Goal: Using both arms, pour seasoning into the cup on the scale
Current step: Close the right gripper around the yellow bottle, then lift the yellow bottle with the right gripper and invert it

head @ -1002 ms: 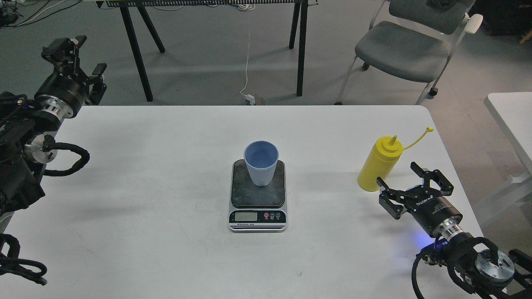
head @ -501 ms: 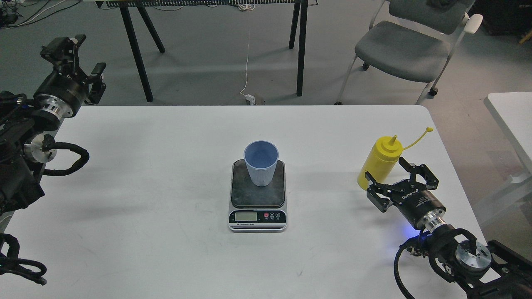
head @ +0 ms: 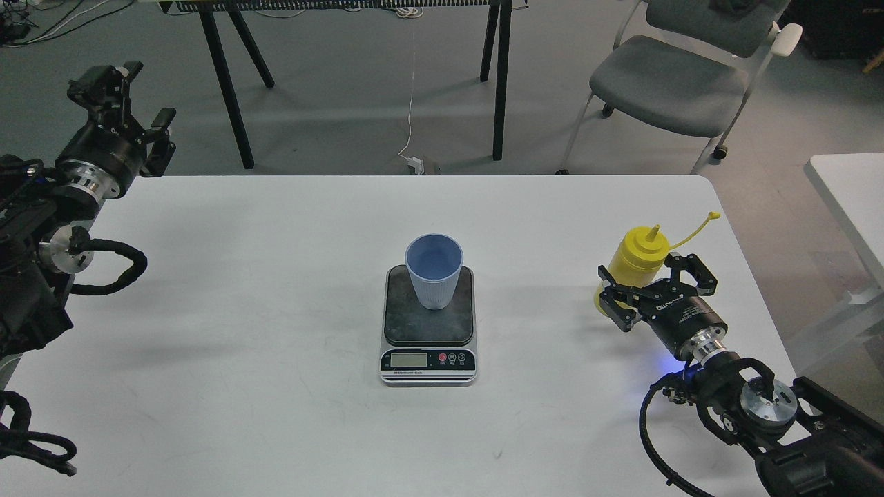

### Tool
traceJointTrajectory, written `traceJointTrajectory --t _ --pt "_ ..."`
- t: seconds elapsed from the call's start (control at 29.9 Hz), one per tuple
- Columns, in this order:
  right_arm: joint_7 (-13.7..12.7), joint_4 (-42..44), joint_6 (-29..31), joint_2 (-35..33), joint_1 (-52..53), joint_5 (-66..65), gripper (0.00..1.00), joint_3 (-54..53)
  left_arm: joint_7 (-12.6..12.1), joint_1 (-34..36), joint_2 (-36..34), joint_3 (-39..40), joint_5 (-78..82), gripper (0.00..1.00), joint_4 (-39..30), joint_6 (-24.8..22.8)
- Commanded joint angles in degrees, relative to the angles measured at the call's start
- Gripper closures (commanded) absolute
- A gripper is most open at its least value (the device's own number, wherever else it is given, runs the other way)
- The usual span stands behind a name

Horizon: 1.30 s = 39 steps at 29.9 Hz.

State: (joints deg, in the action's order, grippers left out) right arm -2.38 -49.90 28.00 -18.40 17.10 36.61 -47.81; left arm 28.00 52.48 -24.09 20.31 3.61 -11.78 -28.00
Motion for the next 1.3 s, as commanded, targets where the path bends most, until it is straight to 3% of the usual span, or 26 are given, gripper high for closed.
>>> traceJointTrajectory --t 0.0,0.13,0.33,0.43,0.5,0.77,1.0,1.27 --pt "0.0 2.52 0.0 1.08 0.83 -0.22 0.16 0.18 0.0 0.08 0.01 -0.01 0.0 0.22 0.01 0.0" --pt "1.05 4.1 0.0 2.49 1.27 -4.16 0.29 -0.78 0.0 0.08 0.01 -0.01 0.08 0.21 0.01 0.0" --pt "3.25 4.28 0.0 3.37 1.27 -9.0 0.29 -2.72 0.0 -0.01 0.01 -0.01 0.08 0.21 0.01 0.0" --pt "3.34 4.2 0.0 3.37 1.18 -9.71 0.3 -2.72 0.0 -0.01 0.01 -0.01 0.08 0.21 0.01 0.0" --pt "3.34 4.2 0.0 3.46 1.18 -9.8 0.38 -2.72 0.0 0.08 0.01 -0.01 0.08 0.22 -0.08 0.0" --pt "3.34 3.32 0.0 2.41 1.88 -12.16 0.41 -2.9 0.0 0.08 0.01 -0.01 0.08 0.21 -0.08 0.0" --pt "3.26 1.56 0.0 -4.45 10.14 -28.32 0.45 -7.91 0.0 0.69 -0.35 0.34 0.0 0.21 -0.08 0.0" --pt "2.73 -2.22 0.0 -8.14 24.36 -61.36 0.47 -7.82 0.0 1.13 -0.26 1.04 -0.09 0.21 -0.26 0.0"
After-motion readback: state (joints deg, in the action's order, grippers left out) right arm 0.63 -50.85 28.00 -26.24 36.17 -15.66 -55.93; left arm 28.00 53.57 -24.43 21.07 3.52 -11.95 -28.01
